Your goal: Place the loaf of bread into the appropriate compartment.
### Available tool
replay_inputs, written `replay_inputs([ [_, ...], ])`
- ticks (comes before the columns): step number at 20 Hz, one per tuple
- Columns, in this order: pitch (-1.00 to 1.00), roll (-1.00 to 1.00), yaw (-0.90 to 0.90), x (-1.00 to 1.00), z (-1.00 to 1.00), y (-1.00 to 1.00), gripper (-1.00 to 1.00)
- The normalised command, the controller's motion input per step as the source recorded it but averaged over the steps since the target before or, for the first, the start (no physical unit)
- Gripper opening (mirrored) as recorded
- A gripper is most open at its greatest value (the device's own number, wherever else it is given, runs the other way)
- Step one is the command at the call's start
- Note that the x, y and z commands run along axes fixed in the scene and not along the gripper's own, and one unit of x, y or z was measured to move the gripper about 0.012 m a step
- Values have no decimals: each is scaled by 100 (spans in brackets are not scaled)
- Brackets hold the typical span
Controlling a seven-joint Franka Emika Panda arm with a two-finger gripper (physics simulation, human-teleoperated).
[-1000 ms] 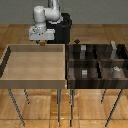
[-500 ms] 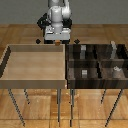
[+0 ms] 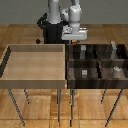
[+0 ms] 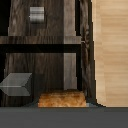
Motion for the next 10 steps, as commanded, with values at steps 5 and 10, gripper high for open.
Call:
replay_inputs([
  [5, 0, 0, 0, 30, 0, 40, -100],
  [10, 0, 0, 0, 100, 0, 0, -100],
])
